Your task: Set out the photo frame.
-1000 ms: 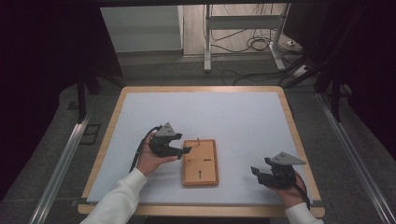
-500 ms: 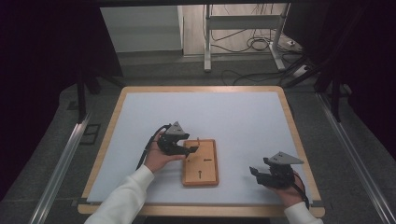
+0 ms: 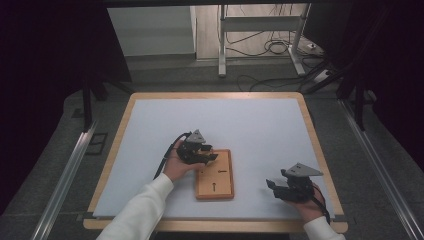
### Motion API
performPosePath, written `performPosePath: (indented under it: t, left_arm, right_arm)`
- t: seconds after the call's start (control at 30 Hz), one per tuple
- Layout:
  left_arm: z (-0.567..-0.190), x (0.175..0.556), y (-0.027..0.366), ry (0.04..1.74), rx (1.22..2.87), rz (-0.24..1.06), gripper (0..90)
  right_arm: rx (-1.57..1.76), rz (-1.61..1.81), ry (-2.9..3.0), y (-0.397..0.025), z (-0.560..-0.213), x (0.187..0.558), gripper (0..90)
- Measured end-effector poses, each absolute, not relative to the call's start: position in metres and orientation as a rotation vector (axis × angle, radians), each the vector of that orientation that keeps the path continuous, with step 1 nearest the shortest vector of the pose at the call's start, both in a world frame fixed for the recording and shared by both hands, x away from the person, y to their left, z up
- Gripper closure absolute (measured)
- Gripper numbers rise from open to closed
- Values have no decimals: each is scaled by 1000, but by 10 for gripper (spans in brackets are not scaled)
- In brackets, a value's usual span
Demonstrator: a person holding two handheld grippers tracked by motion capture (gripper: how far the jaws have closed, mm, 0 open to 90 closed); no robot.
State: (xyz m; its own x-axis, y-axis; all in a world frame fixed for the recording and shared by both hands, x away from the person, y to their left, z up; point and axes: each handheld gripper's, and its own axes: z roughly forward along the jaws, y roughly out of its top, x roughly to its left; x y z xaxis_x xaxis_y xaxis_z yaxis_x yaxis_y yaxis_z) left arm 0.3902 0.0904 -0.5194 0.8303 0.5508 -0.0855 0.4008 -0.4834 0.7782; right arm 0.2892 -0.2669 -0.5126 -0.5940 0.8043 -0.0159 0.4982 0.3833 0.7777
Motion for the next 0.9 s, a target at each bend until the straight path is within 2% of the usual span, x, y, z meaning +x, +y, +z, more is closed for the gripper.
performPosePath:
  t: [0.2, 0.37, 0.9]
  left_arm:
    - [-521, 394, 87, 692, 2140, 207, 665]
    - [-521, 395, 83, 706, 2151, 240, 824]
    - [-522, 403, 88, 724, 2132, 142, 841]
  right_arm:
    - [1124, 1064, 2260, -266, -513, 290, 311]
    - [1124, 1069, 2262, -265, -513, 290, 311]
    - [1090, 1120, 2251, -255, -507, 296, 311]
